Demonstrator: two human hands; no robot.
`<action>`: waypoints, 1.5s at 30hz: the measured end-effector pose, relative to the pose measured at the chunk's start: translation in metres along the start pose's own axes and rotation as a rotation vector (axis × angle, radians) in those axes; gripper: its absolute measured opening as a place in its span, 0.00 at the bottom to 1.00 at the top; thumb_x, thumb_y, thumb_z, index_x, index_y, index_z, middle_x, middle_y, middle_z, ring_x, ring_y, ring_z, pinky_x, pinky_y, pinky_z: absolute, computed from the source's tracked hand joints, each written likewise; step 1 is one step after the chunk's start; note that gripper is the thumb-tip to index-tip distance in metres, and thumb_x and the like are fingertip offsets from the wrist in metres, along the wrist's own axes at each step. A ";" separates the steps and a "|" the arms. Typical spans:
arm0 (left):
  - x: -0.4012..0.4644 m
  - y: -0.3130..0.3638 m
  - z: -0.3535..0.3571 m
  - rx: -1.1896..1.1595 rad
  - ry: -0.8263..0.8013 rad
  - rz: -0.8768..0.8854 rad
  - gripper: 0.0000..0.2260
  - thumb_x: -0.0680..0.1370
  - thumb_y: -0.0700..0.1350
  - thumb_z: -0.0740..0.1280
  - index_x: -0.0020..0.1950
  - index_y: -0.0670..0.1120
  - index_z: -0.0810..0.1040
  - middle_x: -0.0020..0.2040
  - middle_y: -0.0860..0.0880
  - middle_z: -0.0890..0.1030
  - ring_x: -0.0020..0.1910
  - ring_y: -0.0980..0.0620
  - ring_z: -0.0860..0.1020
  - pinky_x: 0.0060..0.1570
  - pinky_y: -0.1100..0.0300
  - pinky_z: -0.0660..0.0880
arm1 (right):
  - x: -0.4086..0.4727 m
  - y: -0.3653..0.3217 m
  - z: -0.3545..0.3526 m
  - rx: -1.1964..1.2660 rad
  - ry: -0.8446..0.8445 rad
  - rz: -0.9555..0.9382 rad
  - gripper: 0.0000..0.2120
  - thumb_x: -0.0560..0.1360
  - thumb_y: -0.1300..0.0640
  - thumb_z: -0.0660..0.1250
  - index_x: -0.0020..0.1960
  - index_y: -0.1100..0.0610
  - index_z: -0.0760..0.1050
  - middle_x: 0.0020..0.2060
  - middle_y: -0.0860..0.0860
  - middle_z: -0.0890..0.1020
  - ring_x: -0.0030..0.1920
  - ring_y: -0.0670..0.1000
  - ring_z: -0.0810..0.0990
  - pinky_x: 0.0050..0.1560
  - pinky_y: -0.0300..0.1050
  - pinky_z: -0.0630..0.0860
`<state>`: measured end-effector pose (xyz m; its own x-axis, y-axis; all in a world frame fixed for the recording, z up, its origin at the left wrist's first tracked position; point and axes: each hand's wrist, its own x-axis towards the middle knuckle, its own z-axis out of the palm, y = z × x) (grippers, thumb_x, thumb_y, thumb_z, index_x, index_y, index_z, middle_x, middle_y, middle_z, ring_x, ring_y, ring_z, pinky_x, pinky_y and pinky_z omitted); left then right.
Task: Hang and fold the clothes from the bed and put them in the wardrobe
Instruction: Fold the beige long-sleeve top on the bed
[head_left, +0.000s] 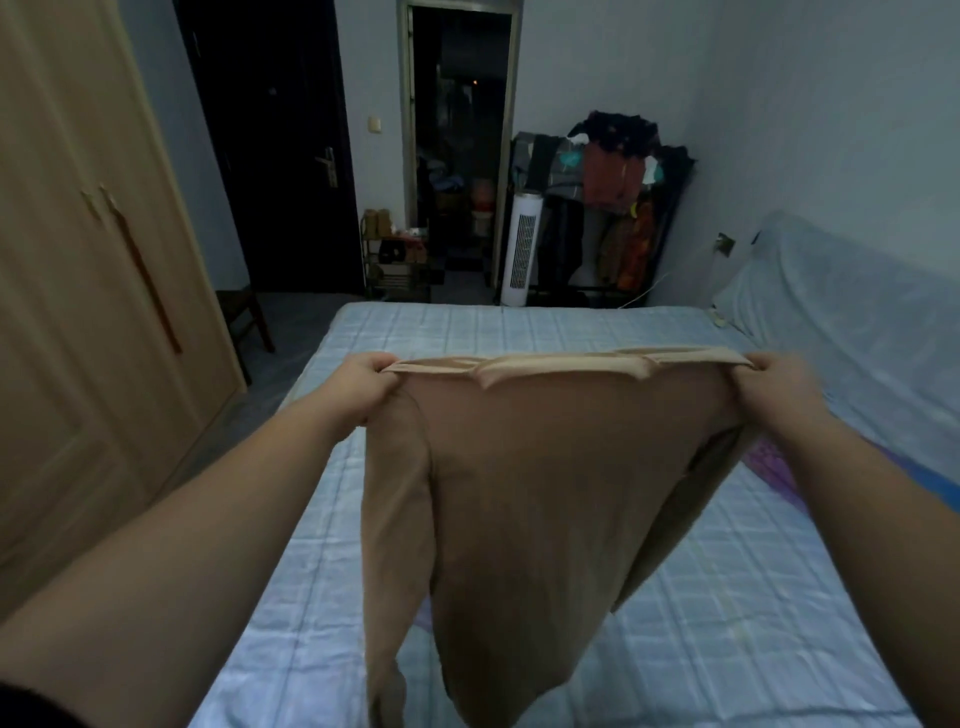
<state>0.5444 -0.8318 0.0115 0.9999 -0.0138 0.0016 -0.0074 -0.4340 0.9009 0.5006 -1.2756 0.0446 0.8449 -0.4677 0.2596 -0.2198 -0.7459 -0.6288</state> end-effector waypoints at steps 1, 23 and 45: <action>-0.001 0.004 0.010 -0.036 0.042 -0.002 0.10 0.81 0.40 0.61 0.47 0.45 0.81 0.39 0.46 0.79 0.39 0.48 0.77 0.33 0.60 0.73 | 0.000 0.008 0.002 0.027 -0.054 0.041 0.10 0.77 0.59 0.62 0.40 0.59 0.77 0.36 0.58 0.79 0.41 0.58 0.76 0.37 0.46 0.67; -0.039 0.097 0.205 0.353 0.244 0.316 0.26 0.78 0.60 0.62 0.32 0.40 0.68 0.27 0.49 0.68 0.27 0.57 0.67 0.29 0.60 0.61 | 0.054 0.205 -0.116 0.099 0.148 -0.410 0.15 0.75 0.48 0.59 0.43 0.57 0.78 0.36 0.55 0.80 0.39 0.57 0.76 0.42 0.50 0.71; 0.284 -0.080 0.417 0.682 0.179 -0.158 0.32 0.77 0.70 0.54 0.32 0.44 0.75 0.29 0.48 0.76 0.37 0.43 0.77 0.34 0.56 0.69 | 0.312 0.338 0.182 -0.379 -0.199 0.076 0.29 0.71 0.30 0.58 0.38 0.56 0.76 0.39 0.57 0.81 0.45 0.61 0.80 0.42 0.49 0.73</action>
<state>0.8236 -1.1762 -0.2410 0.9758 0.2180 0.0170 0.1903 -0.8851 0.4246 0.7788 -1.5875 -0.2204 0.8889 -0.4550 0.0532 -0.4168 -0.8516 -0.3178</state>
